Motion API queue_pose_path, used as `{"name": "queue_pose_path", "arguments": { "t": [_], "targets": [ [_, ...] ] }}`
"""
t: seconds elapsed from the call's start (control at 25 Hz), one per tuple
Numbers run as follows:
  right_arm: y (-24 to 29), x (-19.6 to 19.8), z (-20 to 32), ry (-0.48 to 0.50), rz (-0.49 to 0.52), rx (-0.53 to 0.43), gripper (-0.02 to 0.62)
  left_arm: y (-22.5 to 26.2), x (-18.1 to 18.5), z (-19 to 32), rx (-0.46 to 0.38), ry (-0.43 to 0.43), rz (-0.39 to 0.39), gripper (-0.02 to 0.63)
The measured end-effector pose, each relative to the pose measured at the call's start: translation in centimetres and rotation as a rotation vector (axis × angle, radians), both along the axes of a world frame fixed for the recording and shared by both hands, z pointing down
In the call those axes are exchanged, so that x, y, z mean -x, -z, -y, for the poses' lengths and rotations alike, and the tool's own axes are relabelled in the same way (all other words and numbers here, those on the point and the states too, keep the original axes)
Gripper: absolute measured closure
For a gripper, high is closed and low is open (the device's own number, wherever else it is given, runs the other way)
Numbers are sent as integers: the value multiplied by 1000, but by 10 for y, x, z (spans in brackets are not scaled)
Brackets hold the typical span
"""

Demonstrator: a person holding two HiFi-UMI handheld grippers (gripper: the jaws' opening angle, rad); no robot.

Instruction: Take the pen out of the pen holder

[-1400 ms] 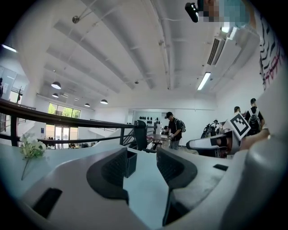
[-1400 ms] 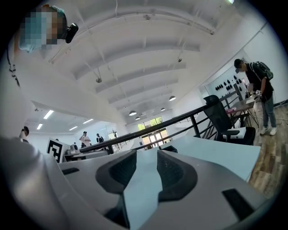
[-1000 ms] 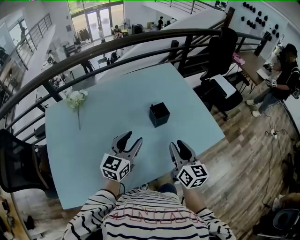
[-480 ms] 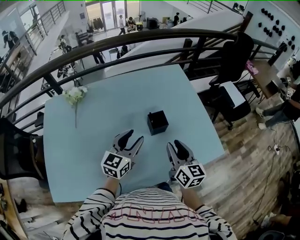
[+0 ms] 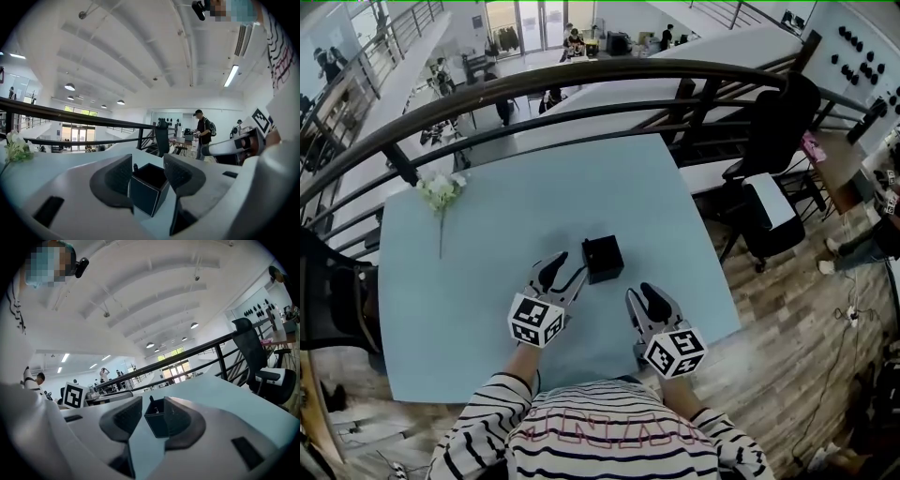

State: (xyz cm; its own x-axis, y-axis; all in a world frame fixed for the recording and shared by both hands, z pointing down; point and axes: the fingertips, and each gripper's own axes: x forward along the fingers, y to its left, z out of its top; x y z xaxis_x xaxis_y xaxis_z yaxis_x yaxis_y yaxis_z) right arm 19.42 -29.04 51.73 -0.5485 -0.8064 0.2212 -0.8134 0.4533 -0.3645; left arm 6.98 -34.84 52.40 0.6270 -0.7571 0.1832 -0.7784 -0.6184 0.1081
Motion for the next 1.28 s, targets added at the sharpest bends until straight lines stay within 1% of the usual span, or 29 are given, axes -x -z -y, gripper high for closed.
{"name": "queue_pose_path", "arguments": {
  "t": [0.28,0.52,0.8,1.04,1.08,1.16,1.28],
  "targets": [
    [-12,-3,13,66,-14,25,460,-21,-11,31,28,21,5,407],
    [-24,-11,25,101,-27,53,460,-42,-24,58,61,22,40,405],
    [-29,-17,28,113,-27,73,460,-58,-34,75,111,8,73,405],
    [-31,-24,29,94,-24,83,460,-67,-36,83,134,4,102,408],
    [-31,-26,29,90,-24,85,460,-68,-35,84,137,12,98,422],
    [-33,-28,29,82,-24,89,460,-68,-32,86,140,26,88,480],
    [-34,-30,28,73,-22,96,460,-66,-32,87,134,21,89,486]
  ]
}}
